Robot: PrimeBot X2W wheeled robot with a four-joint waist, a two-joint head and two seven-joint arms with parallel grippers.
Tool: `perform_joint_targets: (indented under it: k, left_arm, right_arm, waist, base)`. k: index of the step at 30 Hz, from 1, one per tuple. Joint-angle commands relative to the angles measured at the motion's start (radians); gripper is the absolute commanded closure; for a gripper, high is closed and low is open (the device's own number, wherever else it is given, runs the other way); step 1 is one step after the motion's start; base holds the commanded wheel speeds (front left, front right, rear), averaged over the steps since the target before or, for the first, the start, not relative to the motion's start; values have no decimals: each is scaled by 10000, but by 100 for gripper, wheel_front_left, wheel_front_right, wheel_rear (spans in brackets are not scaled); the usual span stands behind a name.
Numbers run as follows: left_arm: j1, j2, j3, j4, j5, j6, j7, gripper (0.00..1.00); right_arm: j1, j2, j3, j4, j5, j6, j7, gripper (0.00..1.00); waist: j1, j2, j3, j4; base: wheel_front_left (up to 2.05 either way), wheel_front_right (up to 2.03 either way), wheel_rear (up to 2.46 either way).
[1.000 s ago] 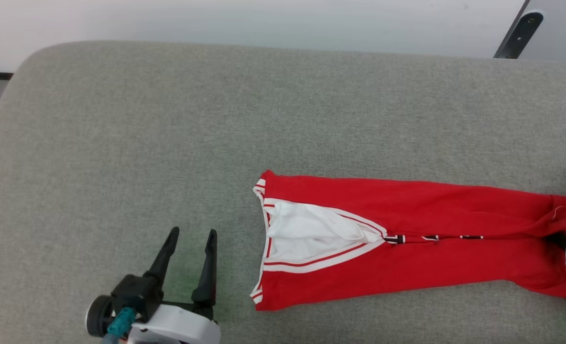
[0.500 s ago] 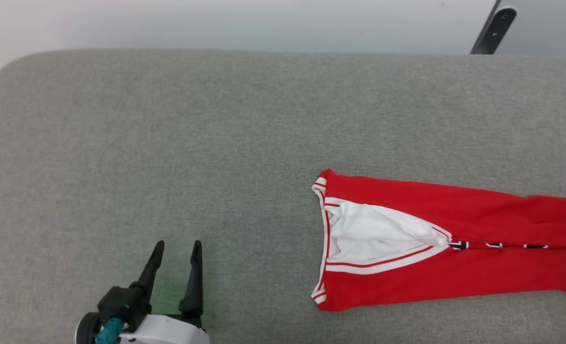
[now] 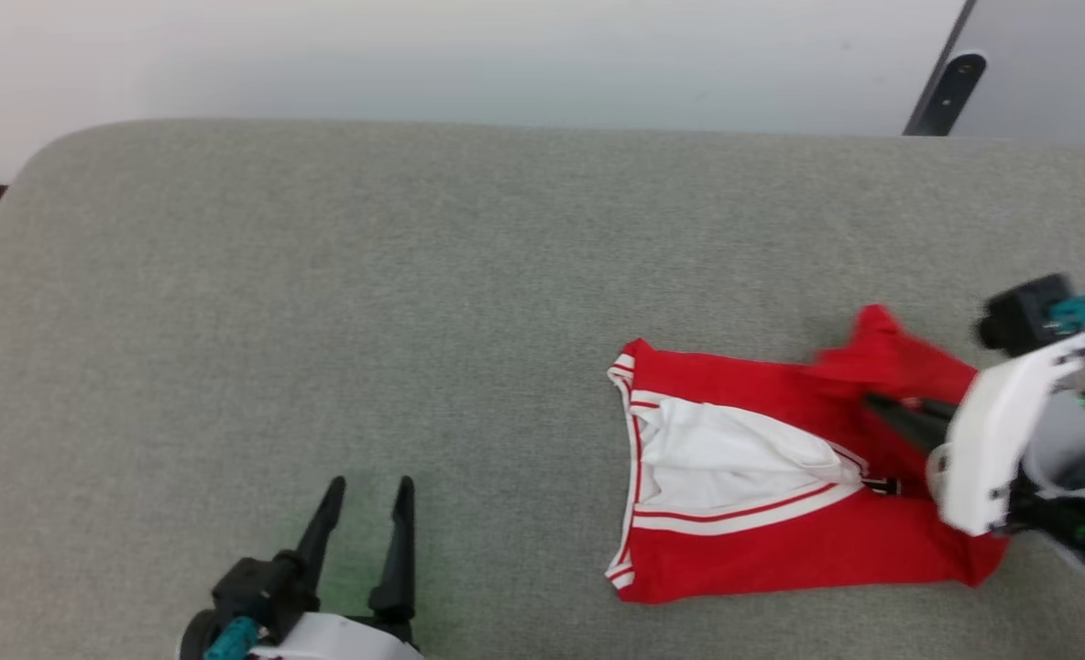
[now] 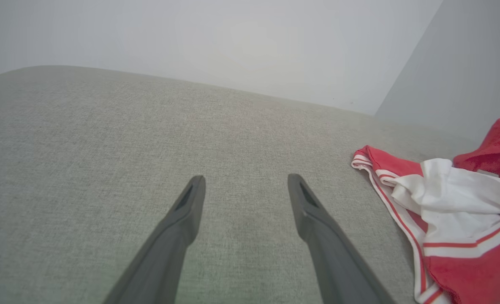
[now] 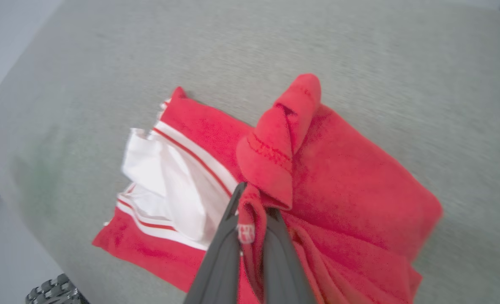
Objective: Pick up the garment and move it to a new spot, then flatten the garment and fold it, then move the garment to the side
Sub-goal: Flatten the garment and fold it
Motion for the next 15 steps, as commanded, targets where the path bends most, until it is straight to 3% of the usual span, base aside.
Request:
perform_joint_targets:
  k: [1,8,15]
  left_arm:
    - [102,-20,-143,50,-145,39,-8,0]
    - [8,-19,-494,61,-593,221,-8,0]
    - [-78,-17,-730,74,-747,281,-8,0]
  right_arm:
    - [88,308,154,-430,-140,-11,201,100]
    - [-254,1354,702,-1507,-732,-11,772,100]
    - [-337,2144,1207,-1063,-1387,-11,608,100]
  waist:
    - [0,0,-1,237]
    - [0,0,94,735]
    - [0,0,165,1006]
  base:
    - [0,0,0]
    - [0,0,0]
    - [0,0,0]
